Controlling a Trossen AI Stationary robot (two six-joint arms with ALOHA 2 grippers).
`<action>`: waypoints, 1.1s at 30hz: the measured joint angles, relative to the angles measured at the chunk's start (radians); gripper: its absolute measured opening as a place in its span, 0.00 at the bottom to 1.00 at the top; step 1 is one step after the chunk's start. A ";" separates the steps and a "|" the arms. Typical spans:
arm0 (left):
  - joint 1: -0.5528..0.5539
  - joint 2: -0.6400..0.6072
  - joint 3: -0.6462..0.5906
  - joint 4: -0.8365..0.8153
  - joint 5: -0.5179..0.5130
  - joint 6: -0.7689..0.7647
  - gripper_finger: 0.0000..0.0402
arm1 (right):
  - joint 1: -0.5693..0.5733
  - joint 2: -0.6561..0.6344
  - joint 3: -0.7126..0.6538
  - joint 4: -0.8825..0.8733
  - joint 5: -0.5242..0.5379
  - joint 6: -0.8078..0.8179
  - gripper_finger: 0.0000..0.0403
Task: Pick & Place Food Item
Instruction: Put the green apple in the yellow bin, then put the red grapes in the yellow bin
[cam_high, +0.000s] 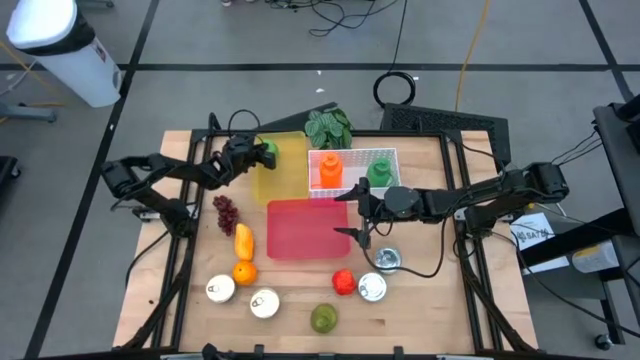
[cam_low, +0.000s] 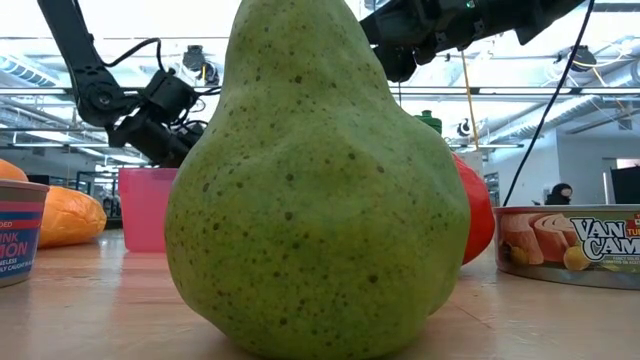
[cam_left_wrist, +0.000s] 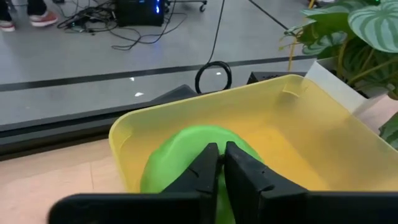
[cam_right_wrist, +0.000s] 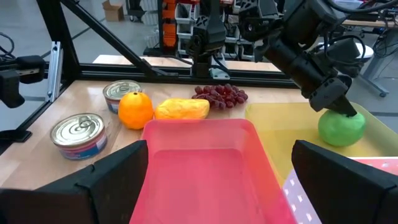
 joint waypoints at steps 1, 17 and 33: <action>0.000 0.000 0.000 0.000 0.000 0.004 0.11 | 0.000 0.000 0.000 0.000 0.000 0.000 0.94; 0.000 -0.003 0.004 0.003 -0.067 -0.014 0.35 | 0.000 0.000 0.000 -0.028 0.000 0.000 0.94; -0.034 -0.338 0.008 -0.186 0.097 0.089 0.54 | 0.000 0.000 0.000 -0.040 0.000 0.000 0.94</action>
